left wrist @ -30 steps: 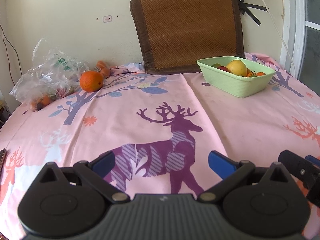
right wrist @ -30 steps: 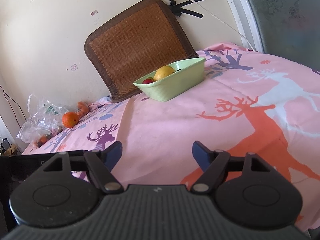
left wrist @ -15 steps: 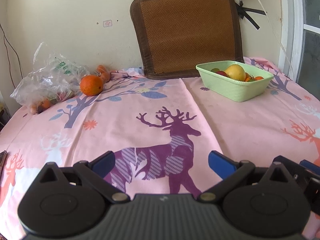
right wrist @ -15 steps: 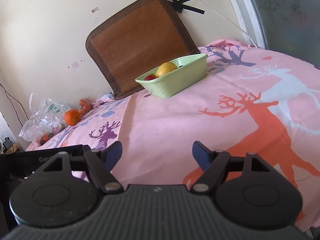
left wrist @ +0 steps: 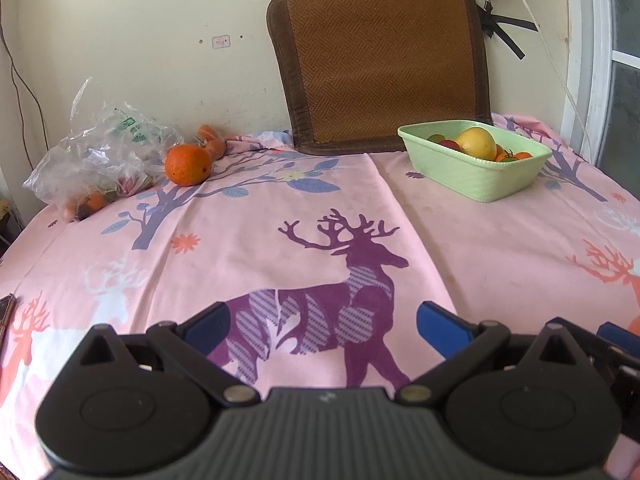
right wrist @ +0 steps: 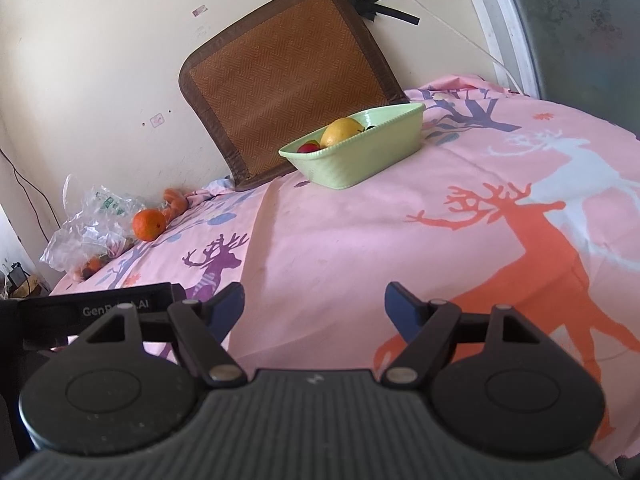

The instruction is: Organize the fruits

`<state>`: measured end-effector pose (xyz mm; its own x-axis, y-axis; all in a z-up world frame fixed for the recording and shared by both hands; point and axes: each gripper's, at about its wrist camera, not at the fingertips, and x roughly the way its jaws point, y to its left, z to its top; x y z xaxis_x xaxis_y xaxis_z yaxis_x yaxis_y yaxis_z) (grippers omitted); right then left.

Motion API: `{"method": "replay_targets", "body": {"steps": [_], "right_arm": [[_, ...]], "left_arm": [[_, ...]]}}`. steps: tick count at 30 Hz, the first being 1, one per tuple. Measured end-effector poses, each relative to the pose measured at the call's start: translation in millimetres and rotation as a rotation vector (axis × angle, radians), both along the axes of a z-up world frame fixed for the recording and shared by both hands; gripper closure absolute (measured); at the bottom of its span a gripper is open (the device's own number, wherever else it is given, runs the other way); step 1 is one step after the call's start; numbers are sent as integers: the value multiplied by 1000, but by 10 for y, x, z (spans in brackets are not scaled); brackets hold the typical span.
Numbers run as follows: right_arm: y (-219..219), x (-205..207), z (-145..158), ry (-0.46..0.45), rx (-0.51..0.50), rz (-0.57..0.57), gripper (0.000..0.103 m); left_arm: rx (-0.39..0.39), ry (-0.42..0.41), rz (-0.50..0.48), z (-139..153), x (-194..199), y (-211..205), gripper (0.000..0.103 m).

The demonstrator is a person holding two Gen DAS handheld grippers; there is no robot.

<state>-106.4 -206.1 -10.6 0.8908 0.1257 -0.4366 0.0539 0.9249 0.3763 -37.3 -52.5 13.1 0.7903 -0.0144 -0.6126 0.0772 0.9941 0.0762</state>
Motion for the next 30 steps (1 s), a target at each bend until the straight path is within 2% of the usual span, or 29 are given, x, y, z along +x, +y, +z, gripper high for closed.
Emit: {"method": "replay_targets", "body": {"steps": [30], "right_arm": [[-28, -20, 10, -9, -7, 5, 24]], "left_arm": [[14, 21, -8, -25, -15, -26, 0]]}}
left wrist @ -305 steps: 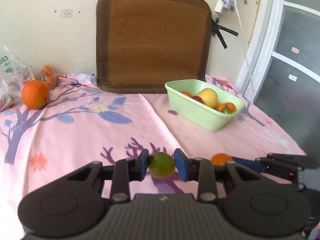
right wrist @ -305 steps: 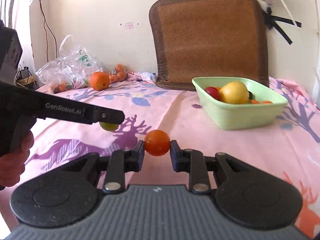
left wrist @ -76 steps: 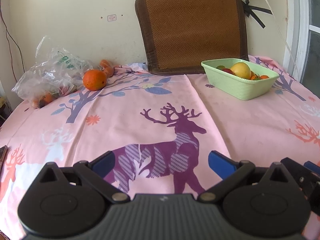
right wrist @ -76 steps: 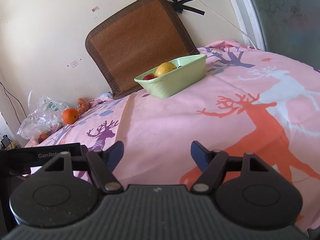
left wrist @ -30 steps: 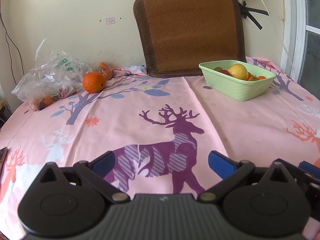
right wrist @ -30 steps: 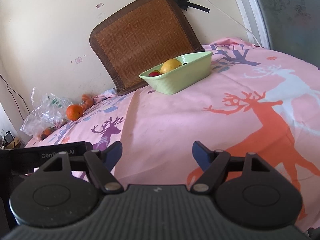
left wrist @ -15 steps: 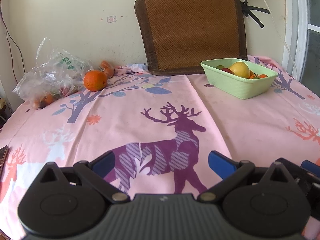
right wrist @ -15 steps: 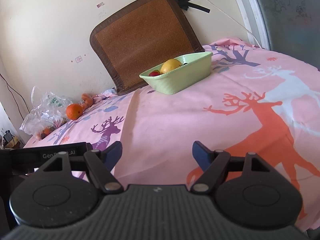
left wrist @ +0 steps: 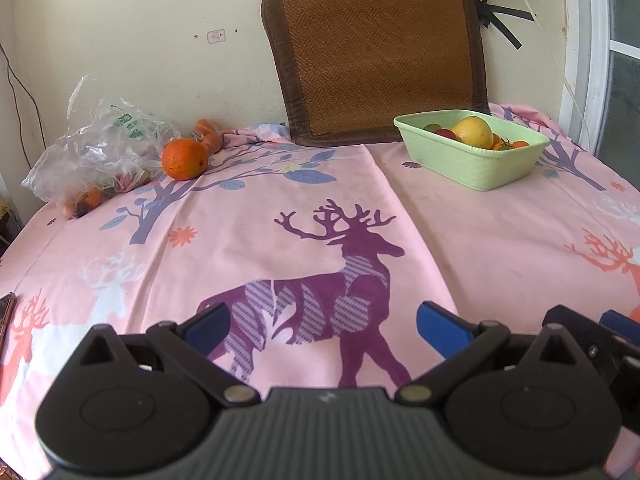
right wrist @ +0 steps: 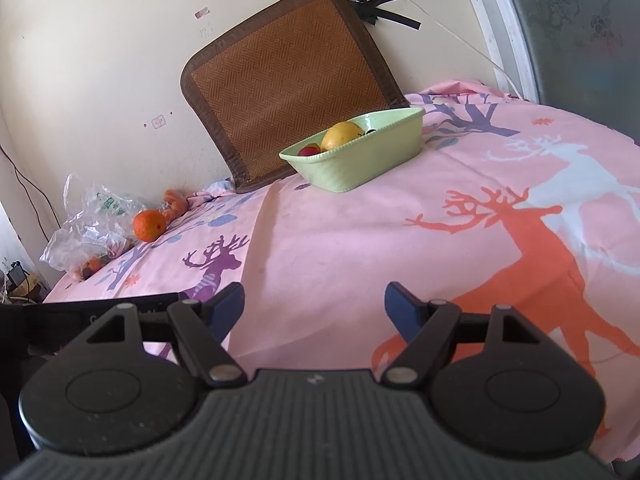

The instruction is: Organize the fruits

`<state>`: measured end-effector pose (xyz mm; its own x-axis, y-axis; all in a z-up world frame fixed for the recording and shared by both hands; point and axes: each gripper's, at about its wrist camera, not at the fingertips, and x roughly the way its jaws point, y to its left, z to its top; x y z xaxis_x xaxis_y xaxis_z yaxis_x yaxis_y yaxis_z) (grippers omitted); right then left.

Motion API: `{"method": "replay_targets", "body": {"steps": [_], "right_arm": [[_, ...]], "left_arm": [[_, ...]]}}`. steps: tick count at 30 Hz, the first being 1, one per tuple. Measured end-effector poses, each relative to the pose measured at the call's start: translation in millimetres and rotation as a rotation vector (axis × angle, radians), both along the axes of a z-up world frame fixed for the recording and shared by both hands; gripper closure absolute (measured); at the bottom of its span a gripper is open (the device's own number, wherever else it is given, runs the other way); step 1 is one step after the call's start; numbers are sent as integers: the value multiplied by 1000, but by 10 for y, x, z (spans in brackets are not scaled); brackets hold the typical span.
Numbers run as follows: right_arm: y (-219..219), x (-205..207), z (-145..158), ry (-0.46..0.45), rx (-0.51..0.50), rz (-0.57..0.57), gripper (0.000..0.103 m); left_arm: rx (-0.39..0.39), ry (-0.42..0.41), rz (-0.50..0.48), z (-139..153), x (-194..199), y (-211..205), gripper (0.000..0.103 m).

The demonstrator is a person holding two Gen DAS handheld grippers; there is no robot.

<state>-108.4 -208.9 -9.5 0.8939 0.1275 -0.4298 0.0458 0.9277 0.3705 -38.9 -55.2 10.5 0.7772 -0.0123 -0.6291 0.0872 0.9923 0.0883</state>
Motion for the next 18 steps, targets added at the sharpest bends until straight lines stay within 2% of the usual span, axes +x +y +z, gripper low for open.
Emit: {"method": "replay_targets", "body": {"steps": [18], "right_arm": [[8, -5, -1, -1, 0, -1, 24]], "left_arm": [[2, 9, 12, -9, 9, -6, 0]]}}
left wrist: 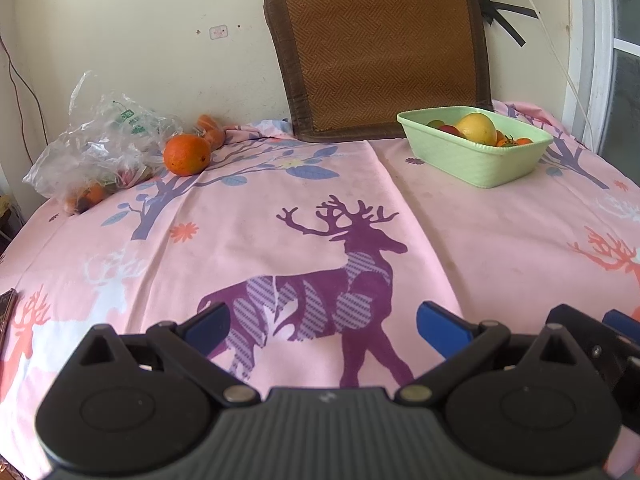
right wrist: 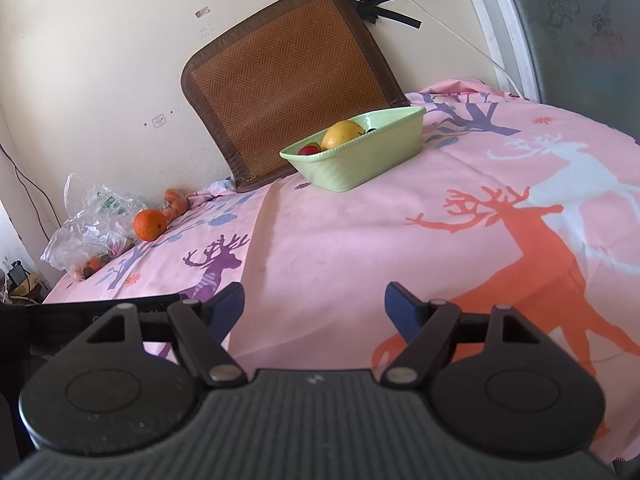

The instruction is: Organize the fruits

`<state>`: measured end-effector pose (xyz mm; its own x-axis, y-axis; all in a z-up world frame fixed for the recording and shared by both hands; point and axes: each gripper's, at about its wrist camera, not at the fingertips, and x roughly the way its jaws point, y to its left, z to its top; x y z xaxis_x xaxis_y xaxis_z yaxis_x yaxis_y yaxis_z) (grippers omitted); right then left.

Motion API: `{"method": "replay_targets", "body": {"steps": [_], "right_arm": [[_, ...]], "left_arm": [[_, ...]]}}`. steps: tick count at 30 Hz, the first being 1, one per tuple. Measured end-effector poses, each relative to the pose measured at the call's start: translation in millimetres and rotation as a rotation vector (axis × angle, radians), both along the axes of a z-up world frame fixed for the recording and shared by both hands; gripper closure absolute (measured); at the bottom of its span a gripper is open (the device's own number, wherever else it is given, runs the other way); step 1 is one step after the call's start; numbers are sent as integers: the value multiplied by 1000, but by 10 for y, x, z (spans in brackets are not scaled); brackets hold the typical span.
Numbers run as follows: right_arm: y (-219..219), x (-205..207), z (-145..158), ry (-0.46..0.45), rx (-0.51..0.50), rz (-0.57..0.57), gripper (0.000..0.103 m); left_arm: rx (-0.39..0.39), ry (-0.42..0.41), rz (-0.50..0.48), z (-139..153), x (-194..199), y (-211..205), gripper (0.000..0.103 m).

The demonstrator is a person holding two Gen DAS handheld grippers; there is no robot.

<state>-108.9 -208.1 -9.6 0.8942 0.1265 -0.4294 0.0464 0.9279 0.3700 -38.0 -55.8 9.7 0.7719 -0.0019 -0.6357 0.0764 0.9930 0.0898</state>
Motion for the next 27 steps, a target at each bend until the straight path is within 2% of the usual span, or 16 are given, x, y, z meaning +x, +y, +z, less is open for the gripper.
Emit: {"method": "replay_targets", "body": {"steps": [27], "right_arm": [[-12, -9, 23, -14, -5, -1, 24]], "left_arm": [[3, 10, -19, 4, 2, -34, 0]]}}
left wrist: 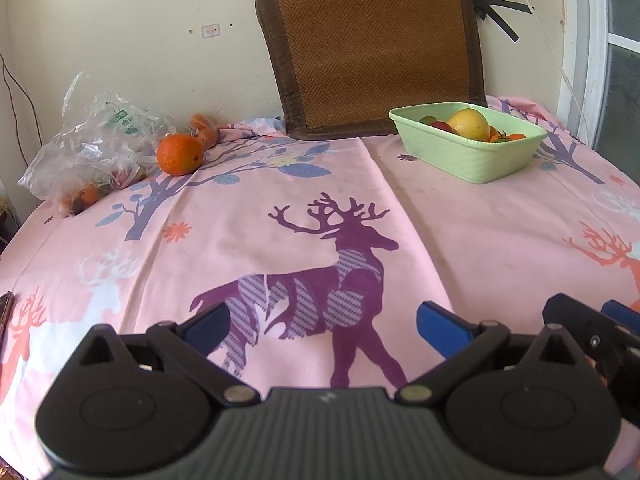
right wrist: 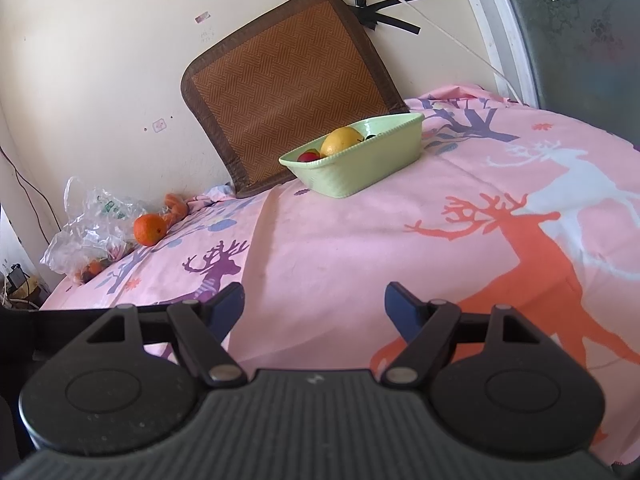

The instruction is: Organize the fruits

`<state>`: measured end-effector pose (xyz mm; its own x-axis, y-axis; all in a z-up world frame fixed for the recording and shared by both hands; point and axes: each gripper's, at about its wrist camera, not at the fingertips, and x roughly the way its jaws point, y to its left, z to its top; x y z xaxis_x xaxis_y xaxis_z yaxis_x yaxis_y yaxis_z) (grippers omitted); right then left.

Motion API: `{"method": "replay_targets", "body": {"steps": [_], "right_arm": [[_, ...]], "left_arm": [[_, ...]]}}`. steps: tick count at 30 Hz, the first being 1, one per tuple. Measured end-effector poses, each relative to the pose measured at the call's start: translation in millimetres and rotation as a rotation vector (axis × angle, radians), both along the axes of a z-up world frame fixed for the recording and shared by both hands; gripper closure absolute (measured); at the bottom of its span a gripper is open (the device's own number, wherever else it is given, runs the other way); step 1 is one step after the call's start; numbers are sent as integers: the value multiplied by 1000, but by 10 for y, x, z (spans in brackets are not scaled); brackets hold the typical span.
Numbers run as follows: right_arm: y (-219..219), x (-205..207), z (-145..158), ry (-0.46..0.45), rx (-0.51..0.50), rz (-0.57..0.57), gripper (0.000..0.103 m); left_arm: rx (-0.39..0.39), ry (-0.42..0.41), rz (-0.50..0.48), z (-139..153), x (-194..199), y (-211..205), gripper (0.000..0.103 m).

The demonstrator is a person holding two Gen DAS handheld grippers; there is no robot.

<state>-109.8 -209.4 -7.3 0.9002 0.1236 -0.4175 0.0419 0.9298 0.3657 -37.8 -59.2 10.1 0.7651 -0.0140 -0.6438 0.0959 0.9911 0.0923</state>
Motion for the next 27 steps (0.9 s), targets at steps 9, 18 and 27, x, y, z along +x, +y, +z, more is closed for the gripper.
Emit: {"method": "replay_targets", "body": {"steps": [9, 18, 27], "right_arm": [[-6, -14, 6, -7, -1, -1, 24], [-27, 44, 117, -33, -17, 2, 24], [-60, 139, 236, -59, -38, 24, 24]], "left_arm": [[11, -7, -4, 8, -22, -14, 0], [9, -29, 10, 88, -7, 33, 0], [41, -58, 6, 173, 19, -1, 0]]}}
